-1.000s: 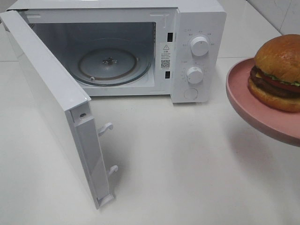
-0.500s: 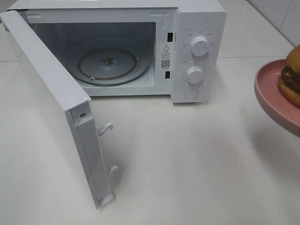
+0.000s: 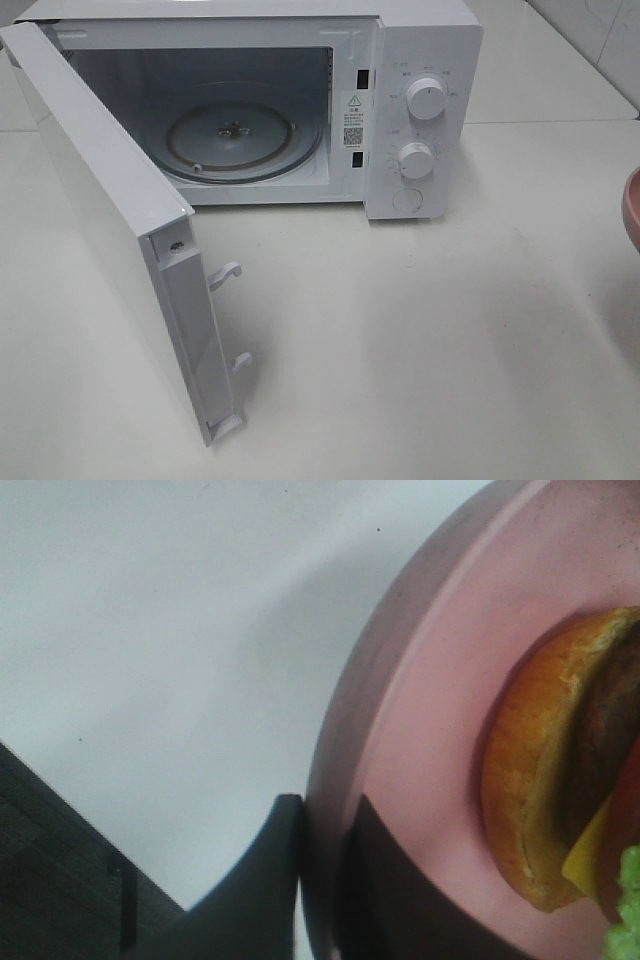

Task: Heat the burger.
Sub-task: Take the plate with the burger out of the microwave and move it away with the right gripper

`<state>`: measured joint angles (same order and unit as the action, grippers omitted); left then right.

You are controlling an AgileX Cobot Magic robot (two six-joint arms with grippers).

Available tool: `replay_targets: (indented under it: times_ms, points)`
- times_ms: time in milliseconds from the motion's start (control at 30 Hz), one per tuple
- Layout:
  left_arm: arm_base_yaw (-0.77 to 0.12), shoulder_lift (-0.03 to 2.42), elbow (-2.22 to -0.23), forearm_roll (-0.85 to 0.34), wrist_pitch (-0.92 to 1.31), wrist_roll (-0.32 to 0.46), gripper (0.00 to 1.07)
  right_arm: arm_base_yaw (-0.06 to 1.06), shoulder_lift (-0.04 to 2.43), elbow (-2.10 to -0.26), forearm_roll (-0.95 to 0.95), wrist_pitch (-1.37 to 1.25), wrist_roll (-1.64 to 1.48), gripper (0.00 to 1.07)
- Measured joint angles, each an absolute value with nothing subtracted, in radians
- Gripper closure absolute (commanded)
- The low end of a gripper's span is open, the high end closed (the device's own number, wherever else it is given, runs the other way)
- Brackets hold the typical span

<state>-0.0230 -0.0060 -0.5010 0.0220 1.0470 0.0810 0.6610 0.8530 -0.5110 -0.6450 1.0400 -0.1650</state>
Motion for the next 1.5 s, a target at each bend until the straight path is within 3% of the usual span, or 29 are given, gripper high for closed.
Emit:
replay_targets:
  times_ms: [900,1500]
  points:
    - [-0.023,-0.006,-0.501,0.022,1.047,0.081,0.07,0.661,1.167,-0.808,-0.694,1.200,0.333,1.07]
    - [-0.023,-0.006,-0.501,0.022,1.047,0.081,0.07,0.661,1.259,-0.822,-0.697,1.194,0.519,1.07]
